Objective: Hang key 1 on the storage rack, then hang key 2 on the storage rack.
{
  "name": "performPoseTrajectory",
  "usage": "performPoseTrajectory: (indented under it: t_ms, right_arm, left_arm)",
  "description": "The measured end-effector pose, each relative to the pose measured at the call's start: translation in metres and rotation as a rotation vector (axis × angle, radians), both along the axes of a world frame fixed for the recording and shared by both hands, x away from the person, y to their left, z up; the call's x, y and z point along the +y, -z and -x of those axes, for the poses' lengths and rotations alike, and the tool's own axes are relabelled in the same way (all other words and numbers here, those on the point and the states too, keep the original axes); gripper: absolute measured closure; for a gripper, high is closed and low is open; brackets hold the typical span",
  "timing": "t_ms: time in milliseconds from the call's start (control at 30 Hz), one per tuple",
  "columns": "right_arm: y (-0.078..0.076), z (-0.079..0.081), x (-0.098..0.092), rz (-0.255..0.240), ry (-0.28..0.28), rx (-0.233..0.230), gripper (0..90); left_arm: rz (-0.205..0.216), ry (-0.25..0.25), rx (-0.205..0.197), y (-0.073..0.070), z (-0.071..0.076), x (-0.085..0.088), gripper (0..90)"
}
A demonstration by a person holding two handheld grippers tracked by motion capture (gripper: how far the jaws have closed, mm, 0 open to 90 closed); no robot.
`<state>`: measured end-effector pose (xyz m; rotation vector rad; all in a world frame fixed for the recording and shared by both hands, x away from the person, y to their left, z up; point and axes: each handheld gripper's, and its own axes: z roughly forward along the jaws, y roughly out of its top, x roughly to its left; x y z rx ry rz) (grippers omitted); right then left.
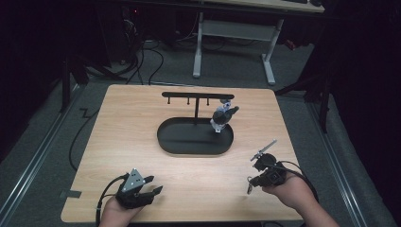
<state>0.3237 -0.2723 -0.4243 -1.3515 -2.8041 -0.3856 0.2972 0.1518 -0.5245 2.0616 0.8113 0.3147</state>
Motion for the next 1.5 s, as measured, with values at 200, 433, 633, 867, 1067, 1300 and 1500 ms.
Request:
performPoseTrajectory:
  t_ms: [200, 433, 633, 867, 1067, 1300, 1500]
  right_arm:
    - [-0.017, -0.008, 0.004, 0.005, 0.013, -0.019, 89.3]
    - [-0.026, -0.018, 0.011, 0.02, 0.017, -0.026, 89.3]
    - [-0.035, -0.027, 0.018, 0.016, 0.016, -0.032, 89.3]
    - [-0.039, -0.04, 0.027, 0.024, 0.017, -0.036, 89.2]
    - [-0.047, -0.055, 0.038, 0.012, 0.014, -0.041, 89.2]
    - [-0.059, -0.076, 0.055, 0.025, 0.013, -0.039, 89.2]
    - [-0.067, -0.094, 0.066, 0.028, -0.002, -0.044, 89.2]
  left_arm:
    - [0.004, 0.003, -0.002, -0.001, 0.0, 0.001, 47.4]
    - [0.019, -0.004, -0.005, -0.001, 0.0, 0.002, 47.3]
    - [0.023, -0.008, -0.01, -0.002, 0.0, 0.003, 47.3]
    - [0.02, -0.016, -0.009, -0.003, 0.003, 0.008, 47.3]
    - [0.024, -0.033, -0.01, -0.002, 0.006, 0.013, 47.3]
    - [0.023, -0.043, -0.012, -0.003, 0.008, 0.018, 47.3]
    - [0.022, -0.047, -0.009, -0.003, 0.009, 0.019, 47.3]
